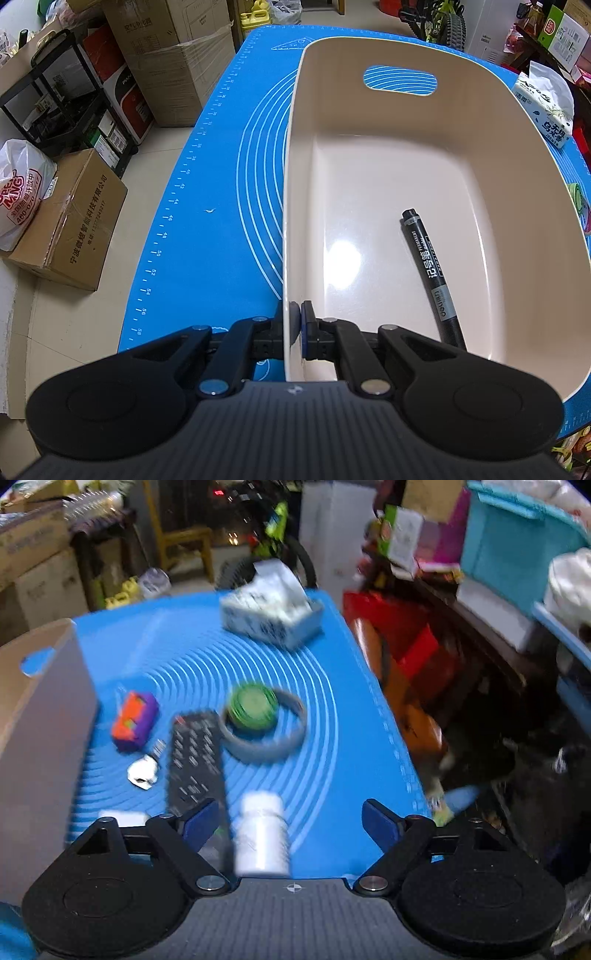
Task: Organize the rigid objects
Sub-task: 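Grasp the white pill bottle with the right tool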
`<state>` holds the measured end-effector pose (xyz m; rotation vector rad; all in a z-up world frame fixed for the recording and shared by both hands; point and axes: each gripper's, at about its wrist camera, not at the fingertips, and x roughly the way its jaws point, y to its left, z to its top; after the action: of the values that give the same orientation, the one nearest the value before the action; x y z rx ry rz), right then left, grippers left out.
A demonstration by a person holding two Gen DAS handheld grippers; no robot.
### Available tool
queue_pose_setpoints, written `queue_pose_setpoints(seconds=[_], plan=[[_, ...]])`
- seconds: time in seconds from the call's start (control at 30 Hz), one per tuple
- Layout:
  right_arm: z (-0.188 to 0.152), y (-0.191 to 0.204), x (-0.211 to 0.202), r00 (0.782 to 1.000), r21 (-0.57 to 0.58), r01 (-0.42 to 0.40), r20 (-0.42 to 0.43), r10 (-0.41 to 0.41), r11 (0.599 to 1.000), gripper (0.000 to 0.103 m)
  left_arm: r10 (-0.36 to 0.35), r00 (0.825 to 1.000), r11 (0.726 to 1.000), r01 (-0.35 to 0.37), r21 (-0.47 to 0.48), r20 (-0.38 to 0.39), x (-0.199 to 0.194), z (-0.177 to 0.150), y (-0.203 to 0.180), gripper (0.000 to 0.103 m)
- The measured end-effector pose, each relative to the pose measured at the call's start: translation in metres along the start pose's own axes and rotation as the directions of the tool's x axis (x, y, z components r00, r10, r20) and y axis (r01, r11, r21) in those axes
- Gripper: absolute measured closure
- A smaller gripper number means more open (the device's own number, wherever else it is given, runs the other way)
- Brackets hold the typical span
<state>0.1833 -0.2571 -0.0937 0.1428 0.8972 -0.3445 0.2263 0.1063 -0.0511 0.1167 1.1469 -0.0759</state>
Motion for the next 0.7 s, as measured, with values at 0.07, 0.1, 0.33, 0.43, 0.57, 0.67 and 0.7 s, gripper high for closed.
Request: queue_pose_setpoints(seconds=[0.07, 0.1, 0.33, 0.43, 0.57, 0.67, 0.7], plan=[[-0.006, -0.004, 0.01, 1.0, 0.018, -0.007, -0.018, 0.007, 1.0, 0.017, 0.001, 1.0, 1.0, -0.001, 0.001, 0.0, 0.0, 0.0, 0.001, 0.095], [-0.01, -0.005, 0.013, 1.0, 0.018, -0.009, -0.022, 0.01, 1.0, 0.017, 0.002, 1.0, 1.0, -0.002, 0.001, -0.001, -0.001, 0.0, 0.001, 0.095], [-0.017, -0.006, 0.025, 0.997, 0.03, -0.059, -0.048, 0.06, 0.998, 0.02, 0.005, 1.0, 1.0, -0.005, 0.002, 0.0, -0.001, 0.001, 0.0, 0.095], [-0.016, -0.012, 0.027, 0.992, 0.084, -0.105, -0.055, 0.11, 0.991, 0.029, 0.004, 1.0, 1.0, -0.004, 0.002, -0.001, -0.001, 0.001, 0.001, 0.095], [-0.019, -0.015, 0.027, 0.988, 0.12, -0.143, -0.039, 0.148, 0.982, 0.043, 0.004, 1.0, 1.0, -0.004, 0.002, 0.0, -0.001, 0.001, 0.0, 0.095], [-0.02, -0.016, 0.028, 0.986, 0.151, -0.154, -0.046, 0.163, 0.976, 0.058, 0.005, 1.0, 1.0, -0.005, 0.002, -0.001, -0.001, 0.001, 0.0, 0.095], [-0.02, -0.016, 0.028, 0.986, 0.154, -0.155, -0.045, 0.163, 0.976, 0.058, 0.005, 1.0, 1.0, -0.005, 0.002, -0.001, -0.001, 0.001, 0.0, 0.095]])
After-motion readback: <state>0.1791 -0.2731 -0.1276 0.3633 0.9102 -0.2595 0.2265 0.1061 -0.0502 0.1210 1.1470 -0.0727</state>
